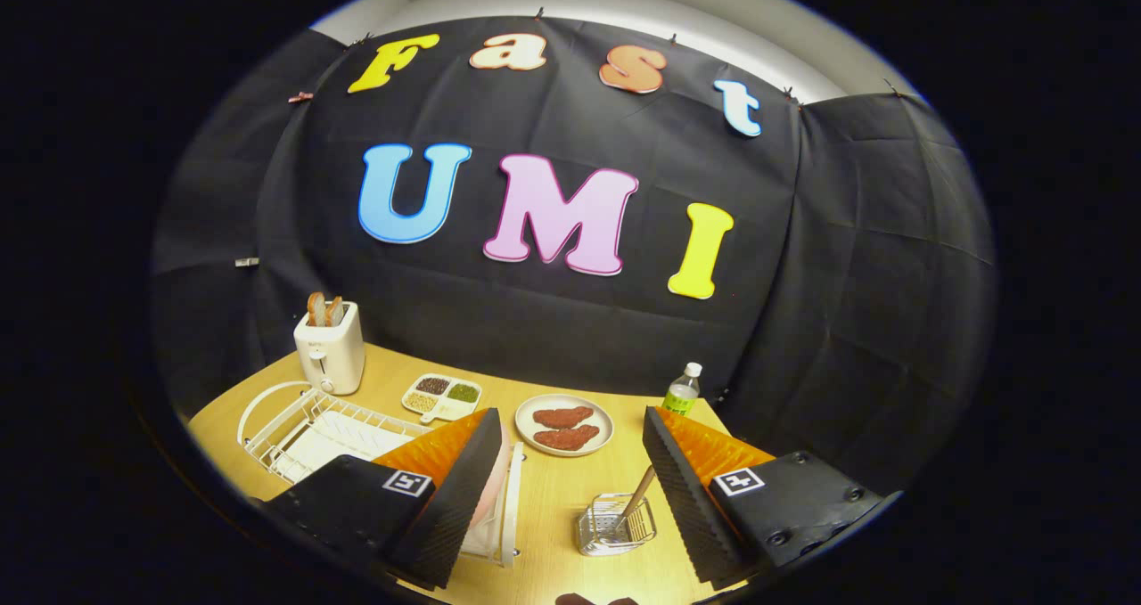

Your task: Take the plate from the dish rack, then take the spoon from the basket and place it into the plate.

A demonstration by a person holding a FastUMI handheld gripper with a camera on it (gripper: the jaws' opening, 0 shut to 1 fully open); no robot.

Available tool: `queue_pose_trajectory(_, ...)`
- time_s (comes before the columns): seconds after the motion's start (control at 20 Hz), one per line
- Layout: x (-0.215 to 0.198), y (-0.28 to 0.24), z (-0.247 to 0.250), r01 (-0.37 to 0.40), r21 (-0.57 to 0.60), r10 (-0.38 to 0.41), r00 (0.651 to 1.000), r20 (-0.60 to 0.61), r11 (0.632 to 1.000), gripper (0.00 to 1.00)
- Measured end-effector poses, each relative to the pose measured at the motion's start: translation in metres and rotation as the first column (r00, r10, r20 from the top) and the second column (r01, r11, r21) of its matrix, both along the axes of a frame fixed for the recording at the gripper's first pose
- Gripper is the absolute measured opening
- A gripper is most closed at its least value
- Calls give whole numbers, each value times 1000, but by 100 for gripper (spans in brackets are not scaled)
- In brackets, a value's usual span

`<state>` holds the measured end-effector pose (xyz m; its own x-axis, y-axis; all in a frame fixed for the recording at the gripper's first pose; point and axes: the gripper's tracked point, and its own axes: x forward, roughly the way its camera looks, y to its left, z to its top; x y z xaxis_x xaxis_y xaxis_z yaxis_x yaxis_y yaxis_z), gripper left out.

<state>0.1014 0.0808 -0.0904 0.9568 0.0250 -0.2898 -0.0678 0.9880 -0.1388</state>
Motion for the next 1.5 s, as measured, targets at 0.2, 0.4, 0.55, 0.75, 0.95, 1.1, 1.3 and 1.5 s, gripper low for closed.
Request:
queue_pose_trajectory(0.2, 19, 26, -41, -14, -54, 8, 994, -105, 998, 98)
queue_pose_trajectory(0.4, 33, 38, -77, -6, -80, -11, 978, -210, 997, 93)
queue_pose_trajectory(0.55, 42, 39, -103, 10, -97, -36, 959, -280, 995, 86)
queue_pose_trajectory(0.75, 38, 38, -129, 72, -47, -85, 921, -380, 996, 70)
queue_pose_trajectory(0.95, 31, 45, -150, 118, 46, -81, 871, -485, 992, 68)
queue_pose_trajectory(1.1, 34, 49, -152, 118, 60, -74, 869, -490, 991, 49)
queue_pose_trajectory(1.3, 33, 50, -151, 132, 72, -79, 864, -497, 989, 31)
queue_pose_trajectory(1.5, 40, 52, -139, 170, 99, -106, 879, -464, 980, 27)
